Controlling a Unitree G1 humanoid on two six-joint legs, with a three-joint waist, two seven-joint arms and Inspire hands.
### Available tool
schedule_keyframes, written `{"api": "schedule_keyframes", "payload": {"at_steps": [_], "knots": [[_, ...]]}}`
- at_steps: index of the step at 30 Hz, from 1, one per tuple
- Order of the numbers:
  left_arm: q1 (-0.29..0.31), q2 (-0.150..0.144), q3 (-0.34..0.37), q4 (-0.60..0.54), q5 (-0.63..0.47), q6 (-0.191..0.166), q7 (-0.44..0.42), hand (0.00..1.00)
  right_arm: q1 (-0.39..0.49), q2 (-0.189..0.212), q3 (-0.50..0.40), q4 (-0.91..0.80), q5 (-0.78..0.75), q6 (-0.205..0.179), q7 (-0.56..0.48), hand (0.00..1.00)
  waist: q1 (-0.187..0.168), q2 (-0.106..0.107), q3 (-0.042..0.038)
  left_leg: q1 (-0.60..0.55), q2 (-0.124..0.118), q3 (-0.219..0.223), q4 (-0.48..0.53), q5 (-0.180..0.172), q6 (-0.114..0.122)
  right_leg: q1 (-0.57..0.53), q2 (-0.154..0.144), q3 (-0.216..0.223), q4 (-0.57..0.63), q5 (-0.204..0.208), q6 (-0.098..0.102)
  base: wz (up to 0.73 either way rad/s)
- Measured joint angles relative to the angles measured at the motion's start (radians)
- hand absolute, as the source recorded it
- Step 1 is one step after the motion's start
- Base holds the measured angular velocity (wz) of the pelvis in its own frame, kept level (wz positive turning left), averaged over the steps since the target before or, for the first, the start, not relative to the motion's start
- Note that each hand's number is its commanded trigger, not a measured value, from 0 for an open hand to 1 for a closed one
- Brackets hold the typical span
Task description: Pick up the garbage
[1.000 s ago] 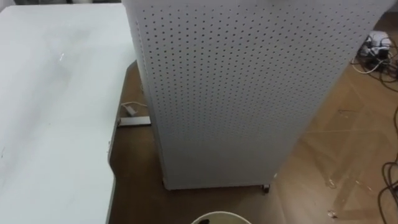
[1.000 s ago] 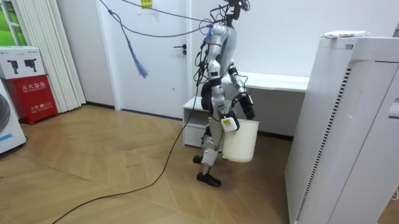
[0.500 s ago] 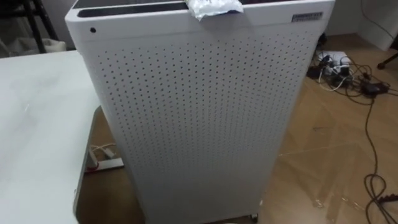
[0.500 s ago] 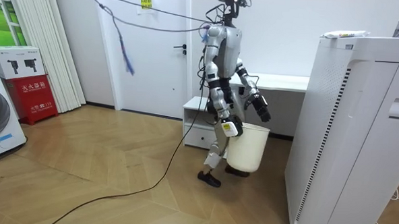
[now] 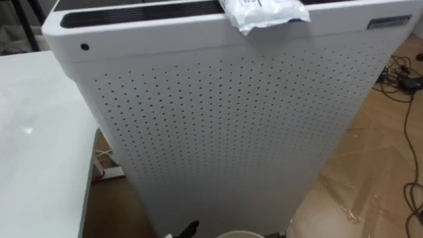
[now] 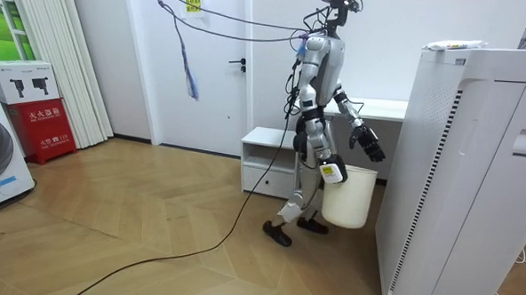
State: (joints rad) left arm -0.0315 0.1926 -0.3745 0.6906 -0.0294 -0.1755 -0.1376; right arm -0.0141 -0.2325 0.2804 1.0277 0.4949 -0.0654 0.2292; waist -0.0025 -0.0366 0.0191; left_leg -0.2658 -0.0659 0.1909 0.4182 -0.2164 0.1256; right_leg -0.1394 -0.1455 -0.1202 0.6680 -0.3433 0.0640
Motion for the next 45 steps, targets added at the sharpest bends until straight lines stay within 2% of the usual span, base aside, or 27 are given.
{"api": "schedule_keyframes", "payload": {"at_steps": [2, 4, 5, 6, 7, 8, 9, 11, 13, 15, 19, 22, 27, 33, 34, 38, 45], "knots": [[0.001, 0.001, 0.009, -0.012, 0.071, -0.025, 0.045, 0.0, 0.0, 0.0, 0.0, 0.0, 0.0, -0.001, -0.002, 1.0, 0.004, 0.001, 0.0009, 0.011, 0.002, -0.009, -0.003, -0.007, 0.005, -0.021, -0.009, -0.022, 0.043, 0.025, 0.015, -0.04], [0.002, 0.0, 0.022, -0.057, 0.135, -0.031, 0.108, 0.0, -0.003, -0.001, 0.001, 0.0, 0.001, -0.01, -0.009, 1.0, 0.013, 0.014, 0.0036, 0.016, 0.006, -0.052, -0.013, -0.007, 0.004, -0.076, -0.008, -0.031, 0.007, -0.003, 0.007, -0.03], [0.002, 0.002, 0.023, -0.076, 0.143, -0.03, 0.125, 0.0, -0.002, -0.001, 0.001, -0.001, 0.002, -0.011, -0.011, 1.0, 0.01, 0.016, 0.0038, 0.017, 0.006, -0.06, -0.013, -0.007, 0.004, -0.09, -0.009, -0.03, -0.017, -0.004, 0.005, 0.16], [0.004, 0.01, 0.028, -0.098, 0.161, -0.031, 0.157, 0.0, 0.005, -0.001, 0.001, -0.001, 0.002, -0.012, -0.019, 1.0, 0.01, 0.015, 0.0049, 0.027, 0.005, -0.066, -0.015, -0.007, 0.003, -0.107, -0.01, -0.019, -0.093, -0.001, 0.002, 0.23], [0.017, 0.018, 0.048, -0.12, 0.205, -0.03, 0.195, 0.0, 0.008, -0.001, 0.002, -0.001, 0.001, -0.015, -0.028, 1.0, 0.014, 0.011, 0.0052, 0.04, 0.001, -0.067, -0.018, -0.011, -0.002, -0.121, -0.008, -0.007, -0.18, 0.041, -0.005, 0.2], [0.027, 0.02, 0.062, -0.137, 0.229, -0.031, 0.212, 0.0, 0.008, 0.001, 0.001, 0.0, 0.0, -0.023, -0.032, 1.0, 0.012, 0.01, 0.0061, 0.046, -0.001, -0.067, -0.017, -0.015, -0.006, -0.124, -0.007, 0.003, -0.205, 0.106, 0.003, 0.24], [0.039, 0.022, 0.071, -0.166, 0.269, -0.031, 0.25, 0.0, 0.012, 0.001, 0.002, 0.004, 0.003, -0.037, -0.041, 1.0, 0.007, 0.017, 0.0038, 0.058, 0.0, -0.084, -0.021, -0.02, -0.012, -0.114, 0.0, 0.002, -0.214, 0.127, 0.002, 0.24], [0.059, 0.029, 0.088, -0.248, 0.339, -0.031, 0.296, 0.0, 0.005, 0.001, -0.001, 0.027, 0.005, -0.054, -0.044, 1.0, 0.009, 0.022, 0.005, 0.068, 0.008, -0.106, -0.038, -0.019, -0.024, -0.082, 0.014, -0.02, -0.241, 0.133, -0.007, 0.31], [0.087, 0.043, 0.089, -0.323, 0.415, -0.06, 0.332, 0.0, 0.011, 0.001, -0.003, 0.041, 0.006, -0.063, -0.036, 1.0, 0.01, 0.021, 0.0055, 0.09, 0.016, -0.122, -0.054, -0.015, -0.032, -0.046, 0.027, -0.032, -0.274, 0.138, -0.013, 0.23], [0.116, 0.049, 0.089, -0.378, 0.504, -0.119, 0.391, 0.0, 0.014, 0.001, -0.003, 0.044, 0.005, -0.079, -0.031, 1.0, 0.016, 0.02, 0.0062, 0.109, 0.027, -0.131, -0.06, -0.016, -0.043, -0.016, 0.04, -0.044, -0.297, 0.143, -0.02, 0.05], [0.13, 0.058, 0.088, -0.478, 0.572, -0.159, 0.46, 0.0, 0.014, 0.001, -0.003, 0.044, -0.01, -0.089, -0.027, 1.0, 0.018, 0.018, 0.0076, 0.108, 0.04, -0.146, -0.058, -0.012, -0.057, -0.001, 0.057, -0.056, -0.329, 0.154, -0.032, 0.08], [0.128, 0.077, 0.089, -0.586, 0.659, -0.221, 0.54, 0.0, 0.014, 0.001, 0.003, 0.042, -0.025, -0.089, -0.025, 1.0, 0.025, 0.017, 0.0079, 0.106, 0.048, -0.155, -0.059, -0.004, -0.068, 0.006, 0.068, -0.061, -0.345, 0.163, -0.042, 0.05], [0.111, 0.071, 0.118, -0.73, 0.712, -0.312, 0.66, 0.0, 0.027, 0.003, 0.003, 0.042, -0.066, -0.089, -0.015, 1.0, 0.021, 0.014, 0.0078, 0.158, 0.054, -0.166, -0.091, 0.005, -0.08, 0.063, 0.083, -0.068, -0.396, 0.176, -0.046, 0.0], [0.079, 0.071, 0.137, -0.832, 0.711, -0.352, 0.763, 0.0, 0.027, 0.003, 0.004, 0.042, -0.072, -0.089, -0.005, 1.0, 0.012, 0.006, 0.0021, 0.189, 0.056, -0.164, -0.126, 0.012, -0.092, 0.091, 0.096, -0.068, -0.428, 0.186, -0.058, -0.01], [0.078, 0.071, 0.144, -0.847, 0.711, -0.358, 0.776, 0.0, 0.027, 0.003, 0.004, 0.041, -0.072, -0.089, -0.005, 1.0, 0.01, 0.005, -0.0005, 0.196, 0.057, -0.163, -0.13, 0.015, -0.094, 0.098, 0.096, -0.069, -0.431, 0.186, -0.058, 0.0], [0.076, 0.071, 0.145, -0.88, 0.709, -0.362, 0.792, 0.0, 0.027, 0.003, 0.004, 0.044, -0.07, -0.089, -0.007, 1.0, 0.007, 0.004, -0.0004, 0.208, 0.059, -0.164, -0.139, 0.015, -0.094, 0.115, 0.098, -0.073, -0.441, 0.186, -0.06, 0.01], [0.037, 0.07, 0.145, -0.886, 0.709, -0.36, 0.796, 0.0, 0.028, 0.008, 0.005, 0.059, -0.069, -0.089, -0.005, 1.0, 0.006, 0.003, -0.0002, 0.226, 0.058, -0.167, -0.152, 0.015, -0.094, 0.135, 0.098, -0.077, -0.455, 0.186, -0.059, 0.02]]}}
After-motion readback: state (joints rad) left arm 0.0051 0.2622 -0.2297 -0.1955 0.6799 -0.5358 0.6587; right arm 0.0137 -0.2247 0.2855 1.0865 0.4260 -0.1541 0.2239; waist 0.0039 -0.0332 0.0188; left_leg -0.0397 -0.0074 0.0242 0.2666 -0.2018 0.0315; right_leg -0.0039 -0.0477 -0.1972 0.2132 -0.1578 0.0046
